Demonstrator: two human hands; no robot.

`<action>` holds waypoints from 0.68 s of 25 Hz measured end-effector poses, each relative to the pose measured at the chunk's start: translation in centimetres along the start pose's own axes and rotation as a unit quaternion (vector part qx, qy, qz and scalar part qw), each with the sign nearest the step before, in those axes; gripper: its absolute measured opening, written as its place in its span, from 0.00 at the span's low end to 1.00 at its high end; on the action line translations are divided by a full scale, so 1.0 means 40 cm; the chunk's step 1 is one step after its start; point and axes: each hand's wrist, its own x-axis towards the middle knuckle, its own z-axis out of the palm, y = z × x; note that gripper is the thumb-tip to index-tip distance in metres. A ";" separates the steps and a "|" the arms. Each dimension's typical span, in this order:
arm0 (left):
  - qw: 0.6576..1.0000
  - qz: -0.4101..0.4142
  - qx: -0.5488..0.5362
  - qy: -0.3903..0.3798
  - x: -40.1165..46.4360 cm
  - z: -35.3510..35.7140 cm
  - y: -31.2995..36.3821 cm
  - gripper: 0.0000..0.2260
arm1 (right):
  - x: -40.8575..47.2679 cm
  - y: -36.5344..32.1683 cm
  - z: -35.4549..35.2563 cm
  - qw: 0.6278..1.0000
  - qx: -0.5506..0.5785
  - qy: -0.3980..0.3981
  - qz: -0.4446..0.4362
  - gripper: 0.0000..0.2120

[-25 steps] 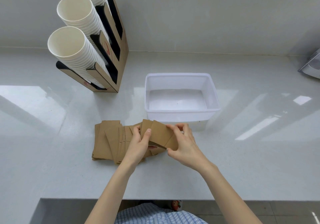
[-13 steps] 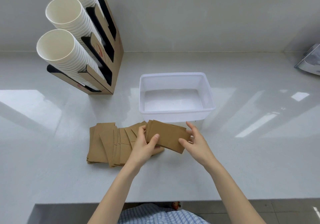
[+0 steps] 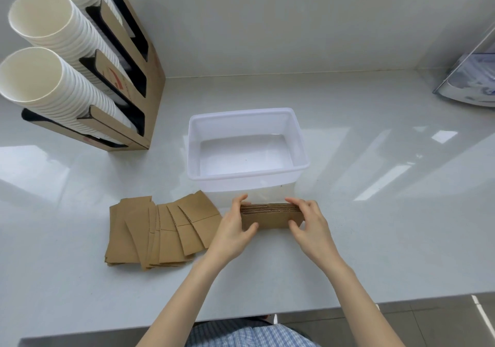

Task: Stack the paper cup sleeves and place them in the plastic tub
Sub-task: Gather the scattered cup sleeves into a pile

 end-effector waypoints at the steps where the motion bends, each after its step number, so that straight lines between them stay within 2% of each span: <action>1: 1.000 0.004 0.009 0.001 0.002 0.006 -0.003 0.24 | 0.000 0.004 0.003 1.000 0.002 -0.002 0.002 0.22; 5: 1.000 0.002 0.021 0.005 0.006 0.019 -0.008 0.23 | -0.002 0.011 0.016 1.000 0.005 -0.005 0.004 0.22; 12: 0.998 0.015 0.058 0.001 0.016 0.049 -0.012 0.31 | -0.005 -0.006 0.068 0.999 -0.039 -0.004 0.028 0.25; 17: 0.999 0.017 0.029 0.030 0.012 0.033 -0.017 0.25 | -0.016 -0.022 0.060 0.999 -0.006 0.009 0.044 0.20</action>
